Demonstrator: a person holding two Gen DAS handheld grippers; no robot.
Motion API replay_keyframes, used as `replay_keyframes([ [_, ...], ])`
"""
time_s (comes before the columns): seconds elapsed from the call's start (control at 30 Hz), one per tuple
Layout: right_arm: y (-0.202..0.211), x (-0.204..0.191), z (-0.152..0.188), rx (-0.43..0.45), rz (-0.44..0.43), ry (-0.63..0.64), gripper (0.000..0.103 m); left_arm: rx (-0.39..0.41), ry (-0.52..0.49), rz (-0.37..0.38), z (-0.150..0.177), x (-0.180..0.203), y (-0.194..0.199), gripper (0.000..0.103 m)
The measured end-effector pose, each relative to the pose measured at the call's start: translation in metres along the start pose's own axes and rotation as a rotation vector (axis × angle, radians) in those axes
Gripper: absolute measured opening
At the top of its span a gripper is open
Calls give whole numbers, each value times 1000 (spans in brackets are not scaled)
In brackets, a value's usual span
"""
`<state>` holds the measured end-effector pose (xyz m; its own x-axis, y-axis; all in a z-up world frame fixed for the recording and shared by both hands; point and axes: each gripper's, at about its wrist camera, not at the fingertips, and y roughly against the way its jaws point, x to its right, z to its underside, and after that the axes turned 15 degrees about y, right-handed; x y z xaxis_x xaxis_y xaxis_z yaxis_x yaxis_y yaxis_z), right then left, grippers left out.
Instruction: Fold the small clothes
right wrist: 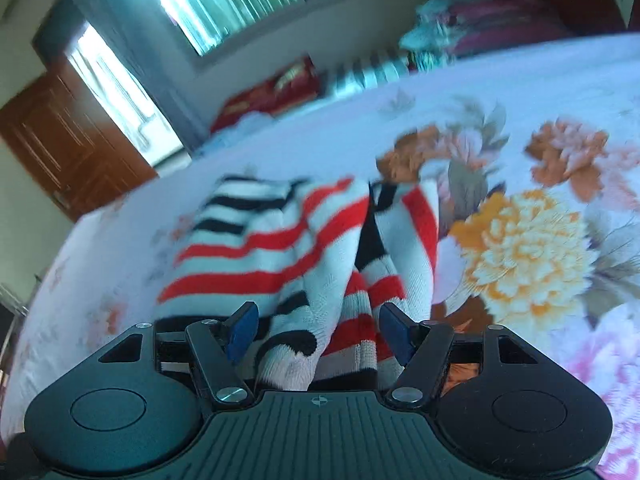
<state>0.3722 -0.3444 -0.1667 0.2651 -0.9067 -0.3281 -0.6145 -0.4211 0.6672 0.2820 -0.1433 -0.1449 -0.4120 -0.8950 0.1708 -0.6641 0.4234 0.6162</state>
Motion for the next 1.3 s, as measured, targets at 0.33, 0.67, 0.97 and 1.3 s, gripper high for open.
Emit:
replay_keyframes([
  [0.33,-22,-1,-2,-6,-19,24,20,72,257,-147,-19,-66,11,33],
  [0.67,5,1,37,55,126,60,18,-1,348,-58,-24,-76,-16,39],
  [0.97,33,2,37,83,122,-35,27,-28,342,-49,-18,-82,-26,49],
  [1.3,72,-18,74,49,129,-17,37,-16,299,-32,-15,-81,-26,49],
])
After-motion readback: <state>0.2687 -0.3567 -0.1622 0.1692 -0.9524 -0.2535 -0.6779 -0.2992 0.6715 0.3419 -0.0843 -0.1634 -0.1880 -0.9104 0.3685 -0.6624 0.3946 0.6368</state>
